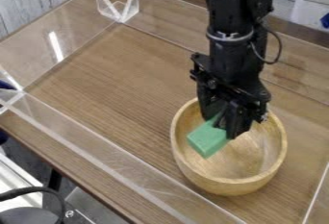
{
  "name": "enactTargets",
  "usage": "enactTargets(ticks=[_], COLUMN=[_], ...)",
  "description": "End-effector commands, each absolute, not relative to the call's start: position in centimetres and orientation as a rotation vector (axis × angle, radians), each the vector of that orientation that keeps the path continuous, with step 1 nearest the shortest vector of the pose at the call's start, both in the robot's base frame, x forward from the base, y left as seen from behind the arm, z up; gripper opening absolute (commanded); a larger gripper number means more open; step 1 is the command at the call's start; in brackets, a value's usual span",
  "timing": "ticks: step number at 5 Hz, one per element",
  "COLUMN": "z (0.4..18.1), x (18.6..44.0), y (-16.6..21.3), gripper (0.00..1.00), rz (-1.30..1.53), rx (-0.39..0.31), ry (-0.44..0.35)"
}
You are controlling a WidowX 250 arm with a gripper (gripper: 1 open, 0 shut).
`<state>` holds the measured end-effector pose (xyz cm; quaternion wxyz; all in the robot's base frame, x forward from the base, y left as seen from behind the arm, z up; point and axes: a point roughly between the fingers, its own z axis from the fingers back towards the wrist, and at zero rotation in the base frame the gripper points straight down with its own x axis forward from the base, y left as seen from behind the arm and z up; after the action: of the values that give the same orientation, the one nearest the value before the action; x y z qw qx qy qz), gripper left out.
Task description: Put the green block in the brown bowl
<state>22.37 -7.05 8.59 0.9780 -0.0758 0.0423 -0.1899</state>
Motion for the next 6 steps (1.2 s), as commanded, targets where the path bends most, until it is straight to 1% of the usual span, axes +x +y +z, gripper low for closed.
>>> enactTargets(ticks=[1,3,6], z=[9.2,9.0,8.1], x=[23.1,23.3,23.9], y=[-7.0,-6.8,-7.8], gripper=[0.00,0.00,0.00], rz=[-0.380,-0.371,-0.397], rx=[-0.152,-0.148,-0.145], ry=[0.052,0.057,0.074])
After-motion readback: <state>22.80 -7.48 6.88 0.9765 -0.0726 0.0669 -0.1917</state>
